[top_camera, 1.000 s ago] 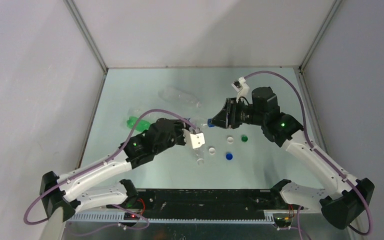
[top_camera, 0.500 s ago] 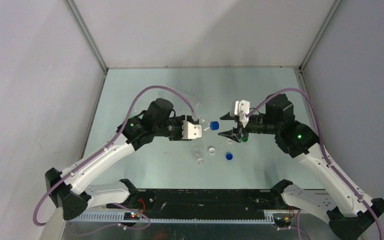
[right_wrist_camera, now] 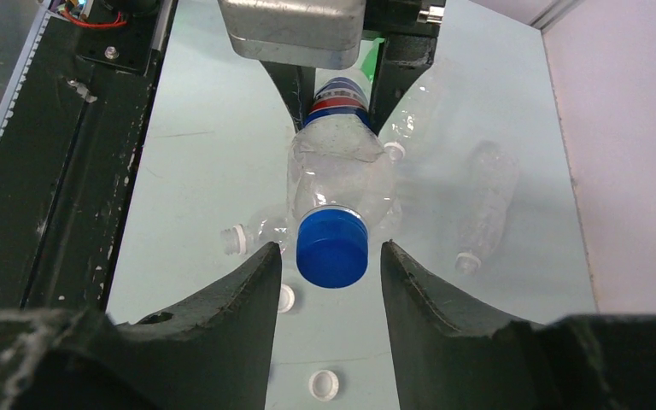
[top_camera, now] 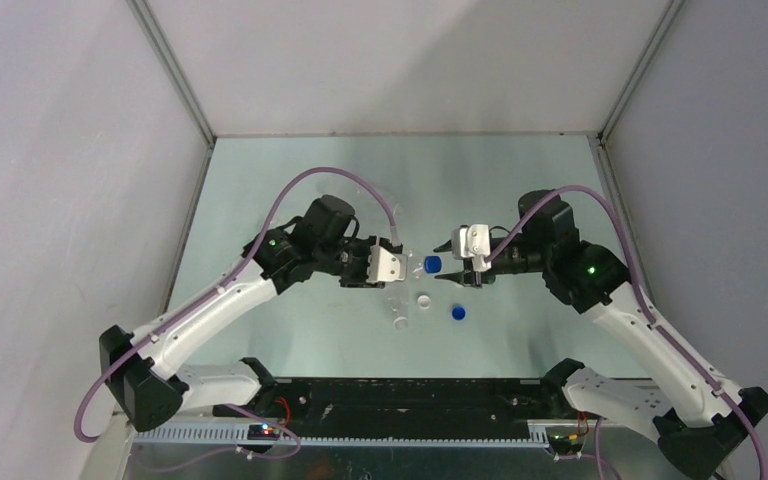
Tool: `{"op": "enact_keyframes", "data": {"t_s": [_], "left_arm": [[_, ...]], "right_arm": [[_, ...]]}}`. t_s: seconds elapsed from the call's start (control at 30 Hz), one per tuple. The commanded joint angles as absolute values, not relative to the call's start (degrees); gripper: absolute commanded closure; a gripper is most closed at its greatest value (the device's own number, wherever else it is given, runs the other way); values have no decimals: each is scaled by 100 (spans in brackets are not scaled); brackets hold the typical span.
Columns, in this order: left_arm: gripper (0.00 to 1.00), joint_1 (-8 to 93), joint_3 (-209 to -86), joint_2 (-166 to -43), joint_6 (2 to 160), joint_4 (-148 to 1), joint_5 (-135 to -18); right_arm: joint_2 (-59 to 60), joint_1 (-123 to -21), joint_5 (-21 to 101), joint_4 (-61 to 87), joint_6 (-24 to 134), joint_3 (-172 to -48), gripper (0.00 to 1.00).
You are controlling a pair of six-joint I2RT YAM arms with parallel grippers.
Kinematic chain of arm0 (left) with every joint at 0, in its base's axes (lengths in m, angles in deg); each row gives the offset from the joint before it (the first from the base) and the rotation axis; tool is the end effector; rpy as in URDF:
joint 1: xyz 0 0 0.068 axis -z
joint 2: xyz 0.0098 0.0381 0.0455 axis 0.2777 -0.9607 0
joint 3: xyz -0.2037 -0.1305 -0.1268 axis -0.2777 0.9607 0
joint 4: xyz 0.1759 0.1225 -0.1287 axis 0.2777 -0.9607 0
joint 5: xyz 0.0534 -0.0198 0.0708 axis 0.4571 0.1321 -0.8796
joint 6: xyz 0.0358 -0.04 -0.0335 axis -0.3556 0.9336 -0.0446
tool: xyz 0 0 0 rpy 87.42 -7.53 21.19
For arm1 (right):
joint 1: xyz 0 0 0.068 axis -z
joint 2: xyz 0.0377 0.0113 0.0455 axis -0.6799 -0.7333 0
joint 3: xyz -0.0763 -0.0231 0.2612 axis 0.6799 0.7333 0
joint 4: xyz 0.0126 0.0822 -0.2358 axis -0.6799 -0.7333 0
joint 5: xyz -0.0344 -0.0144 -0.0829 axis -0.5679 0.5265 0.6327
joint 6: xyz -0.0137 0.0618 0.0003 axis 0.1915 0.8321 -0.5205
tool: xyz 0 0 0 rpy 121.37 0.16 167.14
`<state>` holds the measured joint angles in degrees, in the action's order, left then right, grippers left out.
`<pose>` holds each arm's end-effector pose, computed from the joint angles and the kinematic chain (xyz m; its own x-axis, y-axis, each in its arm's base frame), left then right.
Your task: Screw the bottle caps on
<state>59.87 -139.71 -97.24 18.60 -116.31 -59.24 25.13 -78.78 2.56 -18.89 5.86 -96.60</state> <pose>0.1610 -0.1829 0.3177 0.3245 0.6562 -0.6813 0.9320 -0.0988 0.3488 0.1373 0.1422 0.3691 0.3558 -0.3261 -0.8758 -0.9298 -0.0288 -0.3670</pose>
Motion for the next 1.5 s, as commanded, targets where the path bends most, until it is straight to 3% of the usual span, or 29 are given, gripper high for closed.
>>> {"op": "enact_keyframes", "data": {"t_s": [0.0,0.27,0.33,0.47,0.5,0.73,0.9,0.97,1.03,1.13,1.2,1.47], "left_arm": [[100,5958,-14285,-9735,1739,-11590,-5616],[100,5955,-14369,-9752,1730,-11619,-5581],[100,5960,-14378,-9731,1741,-11581,-5592],[100,6016,-14208,-9575,1927,-11095,-5943],[100,6051,-14046,-9525,2005,-10740,-6087],[100,6921,-12815,-8859,1904,-8660,-8721],[100,7710,-11907,-8874,879,-7036,-10551],[100,7771,-11915,-8939,921,-7295,-10520],[100,7666,-12018,-8925,1036,-7789,-10199],[100,7348,-12167,-8838,1402,-8551,-9408],[100,7075,-12369,-8844,1567,-9120,-8764],[100,6567,-13243,-9240,1638,-10864,-7055]], "right_arm": [[2447,-7941,105,-1868,411,-9768,52],[2397,-7996,308,-1966,412,-9761,58],[2388,-8000,333,-1941,566,-9764,67],[2347,-7996,519,-1643,1436,-9761,94],[2336,-7994,600,-1485,1951,-9762,100],[2157,-7821,3212,-890,7264,-9946,100],[1952,-7433,3198,-1012,8956,-9955,100],[1969,-7369,3106,-929,8788,-9959,100],[2066,-7339,2961,-777,8234,-9954,93],[2331,-7361,2201,-578,6286,-9954,68],[2483,-7383,1564,-716,4959,-9953,57],[2721,-7409,253,-1762,1477,-9953,52]]}}
